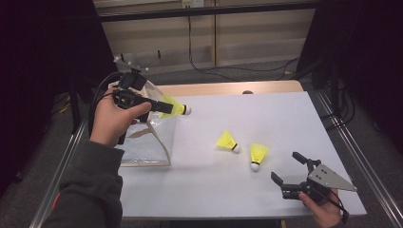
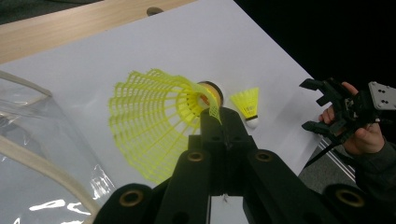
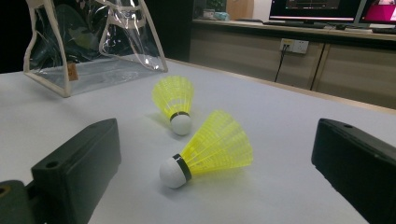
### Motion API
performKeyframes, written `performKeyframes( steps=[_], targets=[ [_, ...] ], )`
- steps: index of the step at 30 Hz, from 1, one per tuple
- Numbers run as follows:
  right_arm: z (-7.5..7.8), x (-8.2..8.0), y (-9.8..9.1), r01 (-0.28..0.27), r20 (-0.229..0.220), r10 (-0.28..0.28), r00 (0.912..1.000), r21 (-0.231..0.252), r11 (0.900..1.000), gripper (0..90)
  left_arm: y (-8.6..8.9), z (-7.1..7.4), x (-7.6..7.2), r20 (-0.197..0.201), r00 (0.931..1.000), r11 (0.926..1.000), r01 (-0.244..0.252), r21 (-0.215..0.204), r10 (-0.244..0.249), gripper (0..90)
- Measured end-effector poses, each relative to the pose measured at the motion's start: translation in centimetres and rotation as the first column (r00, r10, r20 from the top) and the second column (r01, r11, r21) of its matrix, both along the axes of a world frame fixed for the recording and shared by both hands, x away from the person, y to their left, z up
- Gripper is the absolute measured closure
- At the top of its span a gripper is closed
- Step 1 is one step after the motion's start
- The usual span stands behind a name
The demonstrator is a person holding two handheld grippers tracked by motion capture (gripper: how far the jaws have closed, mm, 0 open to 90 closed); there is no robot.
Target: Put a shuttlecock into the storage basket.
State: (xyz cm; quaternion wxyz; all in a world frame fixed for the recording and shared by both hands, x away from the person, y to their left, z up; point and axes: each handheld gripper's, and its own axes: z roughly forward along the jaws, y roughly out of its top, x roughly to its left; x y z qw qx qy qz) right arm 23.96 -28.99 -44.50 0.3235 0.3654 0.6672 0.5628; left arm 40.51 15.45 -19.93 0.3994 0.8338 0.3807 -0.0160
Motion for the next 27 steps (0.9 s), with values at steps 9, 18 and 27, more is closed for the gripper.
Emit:
performKeyframes(
  steps=[9,18,27],
  targets=[
    [0.0,0.0,0.0,0.001,0.000,-0.001,1.0000,0.000,1.0000,1.2,0.9,0.3,0.5,0.000,0.9993,0.9992,-0.038,-0.008,0.038,90.0],
    [0.0,-0.1,0.0,0.002,-0.003,-0.002,1.0000,0.006,1.0000,1.2,1.9,0.5,1.1,0.006,0.9965,0.9964,-0.083,0.015,0.083,90.0],
    [0.1,-0.1,-0.1,0.007,0.001,-0.007,1.0000,0.003,1.0000,1.2,2.4,0.6,1.5,0.003,0.9950,0.9948,-0.100,0.017,0.100,90.0]
  ],
)
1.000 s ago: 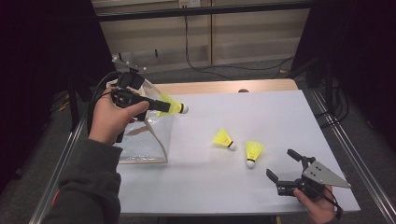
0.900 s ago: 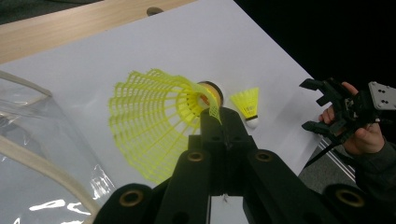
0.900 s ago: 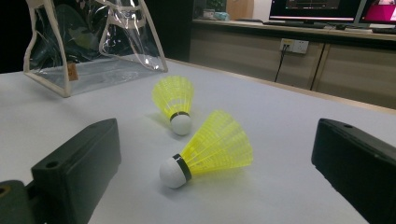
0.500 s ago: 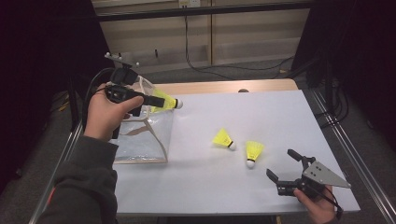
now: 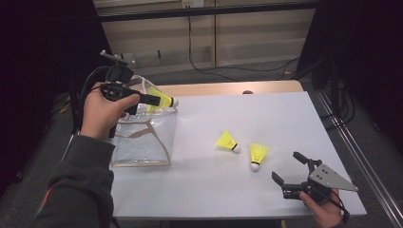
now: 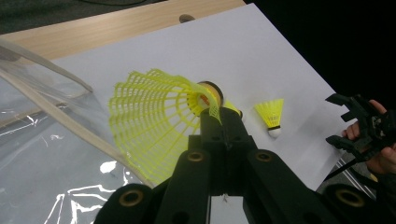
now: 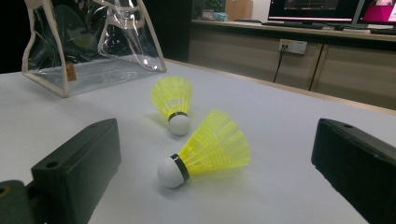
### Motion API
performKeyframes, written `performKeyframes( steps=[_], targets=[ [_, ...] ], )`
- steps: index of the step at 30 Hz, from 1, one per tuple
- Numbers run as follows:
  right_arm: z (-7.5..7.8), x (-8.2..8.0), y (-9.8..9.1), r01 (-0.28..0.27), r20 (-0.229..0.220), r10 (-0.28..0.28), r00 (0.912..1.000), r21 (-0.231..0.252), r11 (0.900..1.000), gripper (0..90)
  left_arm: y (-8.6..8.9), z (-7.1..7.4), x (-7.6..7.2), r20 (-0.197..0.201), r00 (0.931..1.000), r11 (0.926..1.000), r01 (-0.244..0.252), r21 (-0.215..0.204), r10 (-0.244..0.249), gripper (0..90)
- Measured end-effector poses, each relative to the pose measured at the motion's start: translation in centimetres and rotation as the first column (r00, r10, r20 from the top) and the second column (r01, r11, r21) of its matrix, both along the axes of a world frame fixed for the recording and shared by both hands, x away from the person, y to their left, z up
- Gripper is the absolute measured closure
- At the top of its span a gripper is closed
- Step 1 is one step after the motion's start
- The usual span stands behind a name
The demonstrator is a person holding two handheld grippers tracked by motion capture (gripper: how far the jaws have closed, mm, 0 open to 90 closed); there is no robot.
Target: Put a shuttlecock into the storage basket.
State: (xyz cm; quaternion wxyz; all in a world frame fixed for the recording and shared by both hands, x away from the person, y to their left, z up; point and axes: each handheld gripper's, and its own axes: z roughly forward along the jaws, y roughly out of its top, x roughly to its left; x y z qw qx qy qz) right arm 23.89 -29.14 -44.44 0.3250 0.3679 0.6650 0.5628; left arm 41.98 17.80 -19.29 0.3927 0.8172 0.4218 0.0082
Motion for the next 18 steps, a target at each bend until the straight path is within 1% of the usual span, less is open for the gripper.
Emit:
performKeyframes(
  steps=[4,7,9,13,16,18],
  targets=[
    [0.0,0.0,0.0,0.000,-0.002,0.000,1.0000,0.000,1.0000,1.2,0.3,0.0,0.3,-0.002,0.9999,0.9999,-0.012,0.002,0.012,90.0],
    [0.0,0.0,0.0,0.000,-0.001,0.000,1.0000,0.001,1.0000,1.3,0.7,0.1,0.5,0.000,0.9996,0.9995,-0.028,0.012,0.028,90.0],
    [0.0,0.0,-0.1,0.001,-0.001,-0.001,1.0000,0.001,1.0000,1.3,0.9,0.1,0.6,-0.002,0.9993,0.9993,-0.038,0.000,0.038,90.0],
    [0.0,0.0,-0.1,0.004,-0.004,-0.004,1.0000,0.004,1.0000,1.3,1.2,0.1,0.7,-0.002,0.9988,0.9988,-0.049,-0.001,0.049,90.0],
    [0.0,0.0,-0.1,0.004,-0.003,-0.004,1.0000,0.005,1.0000,1.3,1.5,0.2,0.9,-0.003,0.9984,0.9983,-0.057,-0.014,0.057,90.0],
    [0.0,0.0,-0.1,0.001,-0.003,-0.001,1.0000,0.001,1.0000,1.3,1.7,0.2,1.1,-0.007,0.9980,0.9980,-0.063,-0.011,0.063,90.0]
  ],
)
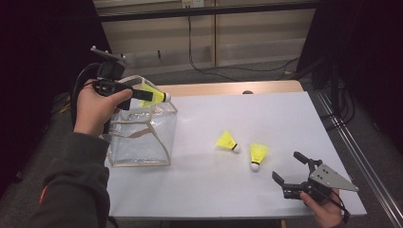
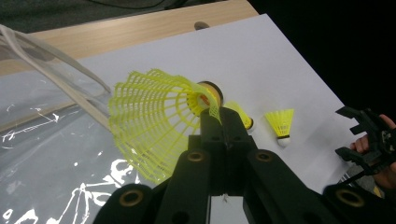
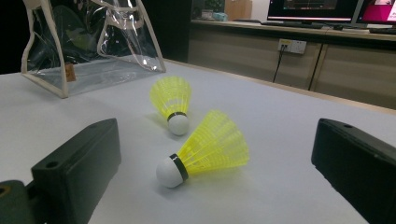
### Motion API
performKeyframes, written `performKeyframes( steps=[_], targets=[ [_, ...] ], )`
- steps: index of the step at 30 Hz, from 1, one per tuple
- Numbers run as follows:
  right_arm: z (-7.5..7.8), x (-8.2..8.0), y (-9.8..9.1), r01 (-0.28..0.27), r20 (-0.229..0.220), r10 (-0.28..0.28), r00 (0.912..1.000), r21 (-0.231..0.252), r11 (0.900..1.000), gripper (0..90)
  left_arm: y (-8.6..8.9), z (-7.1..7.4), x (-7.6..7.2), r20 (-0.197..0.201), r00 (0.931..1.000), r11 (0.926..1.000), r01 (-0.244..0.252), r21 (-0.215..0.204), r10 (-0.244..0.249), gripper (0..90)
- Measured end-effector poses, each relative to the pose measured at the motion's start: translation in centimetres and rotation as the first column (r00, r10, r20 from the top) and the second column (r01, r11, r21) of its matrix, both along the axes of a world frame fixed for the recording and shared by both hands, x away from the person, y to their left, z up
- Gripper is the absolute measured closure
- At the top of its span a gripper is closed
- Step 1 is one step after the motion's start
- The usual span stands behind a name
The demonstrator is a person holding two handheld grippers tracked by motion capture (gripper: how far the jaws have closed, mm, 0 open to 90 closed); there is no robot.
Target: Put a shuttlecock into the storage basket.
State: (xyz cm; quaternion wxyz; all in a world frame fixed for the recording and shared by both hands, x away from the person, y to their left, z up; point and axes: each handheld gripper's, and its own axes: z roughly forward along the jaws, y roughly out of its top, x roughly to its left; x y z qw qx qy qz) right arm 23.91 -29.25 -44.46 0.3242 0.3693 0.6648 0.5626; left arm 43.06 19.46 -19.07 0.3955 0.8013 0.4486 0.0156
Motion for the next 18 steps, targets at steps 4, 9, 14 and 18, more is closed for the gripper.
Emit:
performKeyframes(
  steps=[4,9,14,18],
  targets=[
    [0.0,0.0,0.0,0.001,-0.001,-0.001,1.0000,-0.001,1.0000,1.3,0.2,0.0,0.2,0.002,0.9999,0.9999,-0.015,0.003,0.015,90.0],
    [0.0,0.0,0.0,0.002,-0.002,-0.002,1.0000,0.003,1.0000,1.4,0.5,-0.1,0.5,0.012,0.9990,0.9990,-0.042,0.011,0.042,90.0],
    [0.0,0.0,0.0,0.002,-0.002,-0.002,1.0000,0.004,1.0000,1.4,1.0,-0.1,0.8,0.013,0.9979,0.9978,-0.063,0.020,0.063,90.0],
    [0.0,0.0,0.0,0.001,-0.002,-0.001,1.0000,0.005,1.0000,1.4,1.5,-0.1,0.9,0.016,0.9962,0.9960,-0.086,0.021,0.086,90.0]
  ],
)
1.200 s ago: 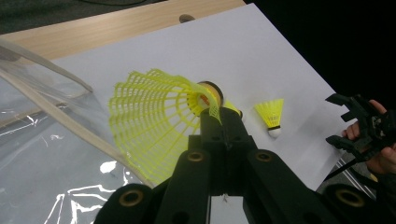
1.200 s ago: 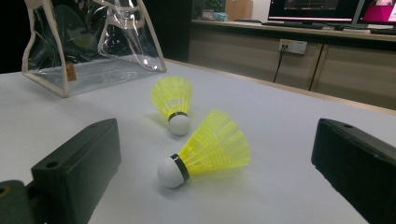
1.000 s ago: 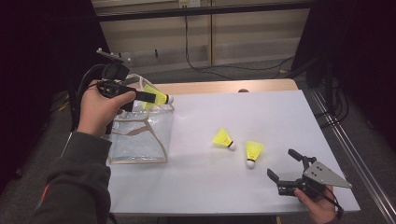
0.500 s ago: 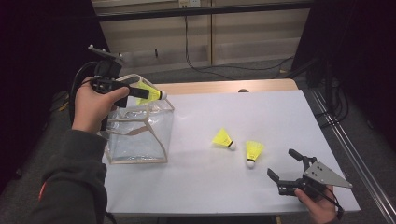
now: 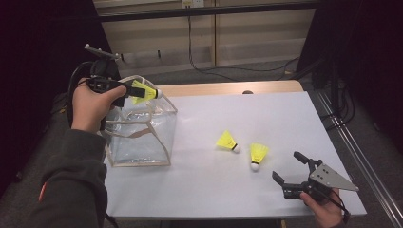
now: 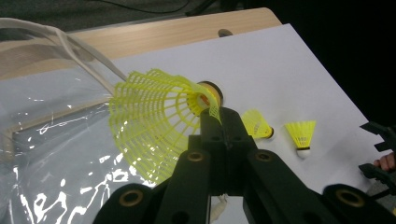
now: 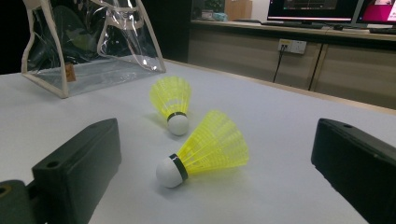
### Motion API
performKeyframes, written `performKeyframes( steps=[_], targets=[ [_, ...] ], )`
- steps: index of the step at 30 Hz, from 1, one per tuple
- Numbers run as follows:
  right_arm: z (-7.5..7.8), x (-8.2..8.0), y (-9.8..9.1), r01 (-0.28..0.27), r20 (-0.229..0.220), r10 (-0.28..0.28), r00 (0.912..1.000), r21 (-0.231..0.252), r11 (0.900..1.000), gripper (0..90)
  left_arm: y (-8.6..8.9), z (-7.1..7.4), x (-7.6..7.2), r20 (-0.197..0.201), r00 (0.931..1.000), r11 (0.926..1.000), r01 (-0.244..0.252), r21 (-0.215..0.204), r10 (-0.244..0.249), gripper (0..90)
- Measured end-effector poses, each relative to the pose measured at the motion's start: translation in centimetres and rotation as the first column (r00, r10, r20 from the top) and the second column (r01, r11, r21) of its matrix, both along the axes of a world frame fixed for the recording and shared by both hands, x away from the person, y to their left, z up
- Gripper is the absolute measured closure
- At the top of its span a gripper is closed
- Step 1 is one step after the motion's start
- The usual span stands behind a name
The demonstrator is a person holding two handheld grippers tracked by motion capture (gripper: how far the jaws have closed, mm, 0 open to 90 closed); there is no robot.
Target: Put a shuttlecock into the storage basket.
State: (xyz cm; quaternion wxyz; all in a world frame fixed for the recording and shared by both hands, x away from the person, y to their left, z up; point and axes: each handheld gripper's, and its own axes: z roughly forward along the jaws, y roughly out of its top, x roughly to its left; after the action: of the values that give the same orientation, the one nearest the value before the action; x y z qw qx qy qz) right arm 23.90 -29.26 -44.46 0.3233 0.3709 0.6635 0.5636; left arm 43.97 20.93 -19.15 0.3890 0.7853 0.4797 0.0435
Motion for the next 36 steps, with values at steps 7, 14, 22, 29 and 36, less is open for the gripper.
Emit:
performKeyframes(
  steps=[7,14,22,29,36],
  targets=[
    [0.0,0.0,0.0,0.001,0.002,-0.001,1.0000,-0.002,1.0000,1.4,0.4,-0.3,0.2,0.002,0.9998,0.9998,-0.018,0.009,0.018,90.0],
    [0.0,0.0,-0.1,0.001,0.003,-0.001,1.0000,-0.001,1.0000,1.5,0.5,-0.5,0.4,0.009,0.9997,0.9995,-0.023,0.020,0.023,90.0],
    [0.0,0.0,-0.1,0.001,0.005,-0.001,1.0000,-0.003,1.0000,1.4,0.8,-0.6,0.4,0.012,0.9993,0.9989,-0.035,0.032,0.035,90.0],
    [0.0,0.0,-0.1,0.000,0.003,0.000,1.0000,-0.001,1.0000,1.5,1.2,-0.6,0.5,0.014,0.9990,0.9986,-0.043,0.031,0.043,90.0],
    [0.0,0.0,-0.1,0.001,0.004,-0.001,1.0000,-0.002,1.0000,1.4,1.6,-0.5,0.4,0.019,0.9984,0.9979,-0.055,0.035,0.054,90.0]
  ],
)
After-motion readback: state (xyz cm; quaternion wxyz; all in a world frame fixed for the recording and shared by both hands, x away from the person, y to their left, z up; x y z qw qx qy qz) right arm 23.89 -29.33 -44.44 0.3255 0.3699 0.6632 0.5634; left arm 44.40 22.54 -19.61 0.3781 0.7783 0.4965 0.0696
